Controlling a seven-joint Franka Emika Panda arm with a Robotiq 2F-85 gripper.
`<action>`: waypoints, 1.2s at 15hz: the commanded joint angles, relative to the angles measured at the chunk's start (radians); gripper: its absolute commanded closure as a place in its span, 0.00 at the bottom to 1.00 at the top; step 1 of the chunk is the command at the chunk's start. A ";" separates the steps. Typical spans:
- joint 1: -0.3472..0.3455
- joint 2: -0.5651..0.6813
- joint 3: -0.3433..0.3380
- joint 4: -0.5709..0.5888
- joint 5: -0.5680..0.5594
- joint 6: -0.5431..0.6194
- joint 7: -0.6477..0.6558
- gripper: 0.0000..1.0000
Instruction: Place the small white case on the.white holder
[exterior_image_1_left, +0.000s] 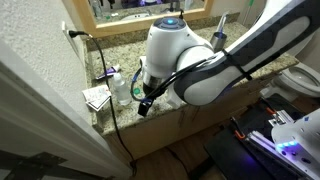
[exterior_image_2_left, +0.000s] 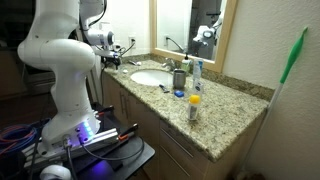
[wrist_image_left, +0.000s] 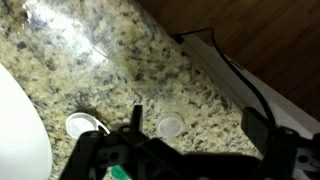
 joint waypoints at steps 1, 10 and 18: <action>0.037 0.068 -0.052 0.039 -0.037 0.069 0.010 0.00; 0.123 0.160 -0.141 0.120 -0.043 0.123 0.015 0.00; 0.168 0.129 -0.194 0.118 -0.055 0.030 0.036 0.53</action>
